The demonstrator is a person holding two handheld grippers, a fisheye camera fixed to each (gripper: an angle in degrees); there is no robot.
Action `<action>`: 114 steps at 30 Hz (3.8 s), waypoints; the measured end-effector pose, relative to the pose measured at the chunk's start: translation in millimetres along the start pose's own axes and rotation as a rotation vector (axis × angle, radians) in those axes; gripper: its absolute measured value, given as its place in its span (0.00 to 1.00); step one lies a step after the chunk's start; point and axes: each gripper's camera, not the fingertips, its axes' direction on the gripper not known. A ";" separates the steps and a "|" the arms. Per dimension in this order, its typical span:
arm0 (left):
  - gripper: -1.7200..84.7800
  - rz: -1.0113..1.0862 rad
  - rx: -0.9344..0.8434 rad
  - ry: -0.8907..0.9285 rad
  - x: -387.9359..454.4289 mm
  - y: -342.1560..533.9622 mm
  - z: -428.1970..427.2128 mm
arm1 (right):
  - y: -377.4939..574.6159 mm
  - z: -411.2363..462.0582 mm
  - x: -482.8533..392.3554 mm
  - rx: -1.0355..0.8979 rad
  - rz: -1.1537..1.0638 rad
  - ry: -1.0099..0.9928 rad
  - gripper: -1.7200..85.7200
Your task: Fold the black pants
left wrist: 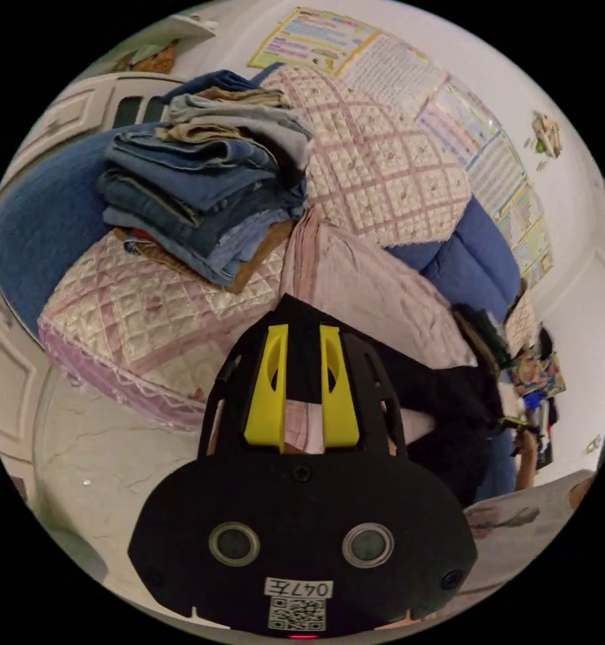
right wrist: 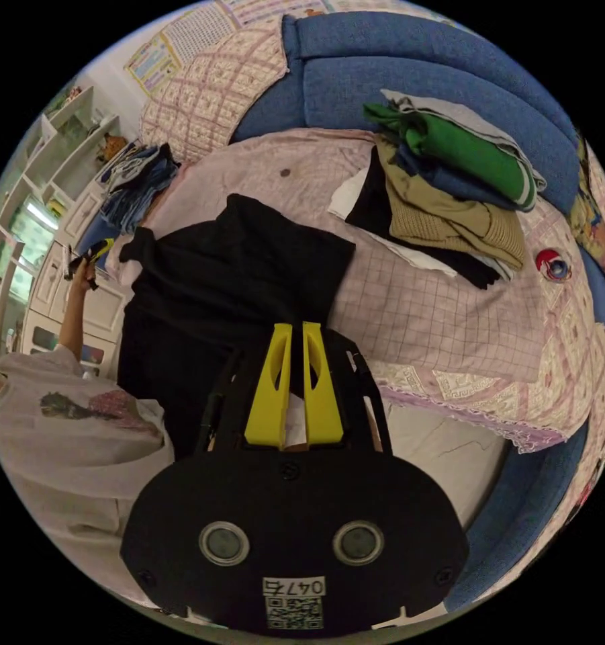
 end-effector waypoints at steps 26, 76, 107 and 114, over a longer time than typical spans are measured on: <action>0.15 0.023 -0.010 0.002 -71.6 -30.0 -114.6 | 51.0 53.6 28.7 0.178 0.087 -0.123 0.02; 0.12 -0.439 -0.160 0.919 -469.2 44.7 -138.0 | 178.6 20.3 137.7 0.374 0.017 -0.324 0.02; 0.22 -0.794 -0.075 1.002 -594.0 55.5 -162.4 | 195.0 -235.2 49.9 0.573 -0.136 0.105 0.02; 0.03 -0.860 0.071 1.267 -577.5 76.4 -133.6 | 205.0 -347.7 32.7 0.760 -0.272 0.124 0.02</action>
